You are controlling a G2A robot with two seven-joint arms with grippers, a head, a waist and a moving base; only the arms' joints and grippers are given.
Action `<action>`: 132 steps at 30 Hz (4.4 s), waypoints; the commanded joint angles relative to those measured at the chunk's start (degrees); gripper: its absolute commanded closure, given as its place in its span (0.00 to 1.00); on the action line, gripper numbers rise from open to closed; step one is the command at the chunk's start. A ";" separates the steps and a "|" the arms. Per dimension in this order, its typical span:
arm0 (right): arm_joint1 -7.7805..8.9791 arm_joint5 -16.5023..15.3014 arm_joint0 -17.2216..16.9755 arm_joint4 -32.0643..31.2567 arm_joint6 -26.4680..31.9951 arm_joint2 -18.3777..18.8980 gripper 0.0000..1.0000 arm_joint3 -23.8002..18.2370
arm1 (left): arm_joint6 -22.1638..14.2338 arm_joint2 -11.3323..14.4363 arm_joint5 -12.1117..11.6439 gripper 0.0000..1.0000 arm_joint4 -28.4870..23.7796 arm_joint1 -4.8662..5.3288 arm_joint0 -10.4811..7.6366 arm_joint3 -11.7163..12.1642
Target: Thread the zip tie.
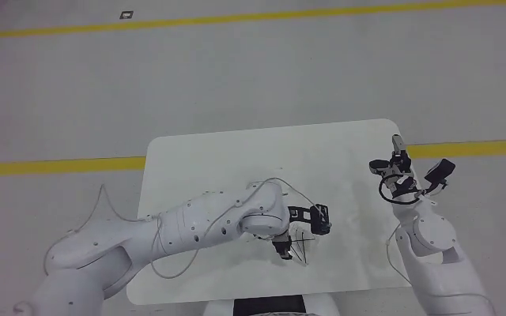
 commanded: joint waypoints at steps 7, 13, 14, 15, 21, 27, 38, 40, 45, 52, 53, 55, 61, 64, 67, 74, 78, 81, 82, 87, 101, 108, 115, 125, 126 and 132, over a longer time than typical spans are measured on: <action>0.00 0.00 0.00 0.00 0.00 0.00 0.00 0.00 | 0.00 0.01 0.00 0.00 0.00 0.00 0.00 0.00; 0.00 0.00 0.00 0.00 0.00 0.00 0.00 0.00 | 0.00 0.01 0.00 0.00 0.00 0.00 0.00 0.00; 0.00 0.00 0.00 0.00 0.00 0.00 0.00 0.00 | 0.00 0.01 0.00 0.00 0.00 0.00 0.00 0.00; 0.00 0.00 0.00 0.00 0.00 0.00 0.00 0.00 | 0.00 0.01 0.00 0.00 0.00 0.00 0.00 0.00; 0.00 0.00 0.00 0.00 0.00 0.00 0.00 0.00 | 0.00 0.01 0.00 0.00 0.00 0.00 0.00 0.00; 0.00 0.00 0.00 0.00 0.00 0.00 0.00 0.00 | 0.00 0.01 0.00 0.00 0.00 0.00 0.00 0.00; 0.00 0.00 0.00 0.00 0.00 0.00 0.00 0.00 | -3.64 0.01 0.00 0.00 1.73 -2.96 2.62 0.21; 0.00 0.00 0.00 0.00 0.00 0.00 0.00 0.00 | -4.15 0.01 0.00 0.00 1.99 -3.71 2.95 0.71; 0.00 0.00 0.00 0.00 0.00 0.00 0.00 0.00 | -5.40 0.01 0.00 0.00 1.94 -5.50 3.54 3.59; 0.00 0.00 0.00 0.00 0.00 0.00 0.00 0.00 | -5.40 0.01 0.00 0.00 4.76 -6.74 4.83 5.86; 0.00 0.00 0.00 0.00 0.00 0.00 0.00 0.00 | -5.40 0.01 0.00 0.00 4.76 -6.74 4.83 5.86; 0.00 0.00 0.00 0.00 0.00 0.00 0.00 0.00 | -5.40 0.01 0.00 0.00 4.76 -6.74 4.83 5.86; 0.00 0.00 0.00 0.00 0.00 0.00 0.00 0.00 | -5.12 0.01 0.00 0.00 4.97 -6.73 4.91 5.86; 0.00 0.00 0.00 0.00 0.00 0.00 0.00 0.00 | -5.40 0.01 0.00 0.00 7.27 -6.66 5.61 5.18; 0.00 0.00 0.00 0.00 0.00 0.00 0.00 0.00 | -5.40 0.01 0.00 0.00 8.27 -6.56 5.92 4.89; 0.00 0.00 0.00 0.00 0.00 0.00 0.00 0.00 | -5.40 0.01 0.00 0.00 9.56 -6.48 6.12 4.85; 0.00 0.00 0.00 0.00 0.00 0.00 0.00 0.00 | -5.40 0.01 0.00 0.00 9.56 -6.48 6.12 4.85; 0.00 0.00 0.00 0.00 0.00 0.00 0.00 0.00 | -5.26 0.01 0.00 0.00 10.48 -6.40 7.10 5.61; 0.00 0.00 0.00 0.00 0.00 0.00 0.00 0.00 | -5.40 0.01 0.00 0.00 11.13 -6.42 7.27 5.83; 0.00 0.00 0.00 0.00 0.00 0.00 0.00 0.00 | -5.27 0.00 0.40 0.00 11.59 -6.43 7.31 5.93; 0.00 0.00 0.00 0.00 0.00 0.00 0.00 0.00 | -2.77 0.01 0.00 0.76 14.61 -6.36 7.48 4.59; 0.00 0.00 0.00 0.00 0.00 0.00 0.00 0.00 | -4.19 0.01 0.00 0.80 14.94 -6.96 7.71 3.59; 0.00 0.00 0.00 0.00 0.00 0.00 0.00 0.00 | -5.26 0.01 0.00 0.79 15.42 -7.86 8.02 4.28; 0.00 0.00 0.00 0.00 0.00 0.00 0.00 0.00 | -5.40 0.01 0.00 0.73 16.60 -8.98 9.40 6.59; 0.00 0.00 0.00 0.00 0.00 0.00 0.00 0.00 | -5.40 0.01 0.00 0.74 16.78 -9.07 9.52 6.76; 0.00 0.00 0.00 0.00 0.00 0.00 0.00 0.00 | -5.40 0.01 0.00 0.75 17.67 -9.60 10.11 7.54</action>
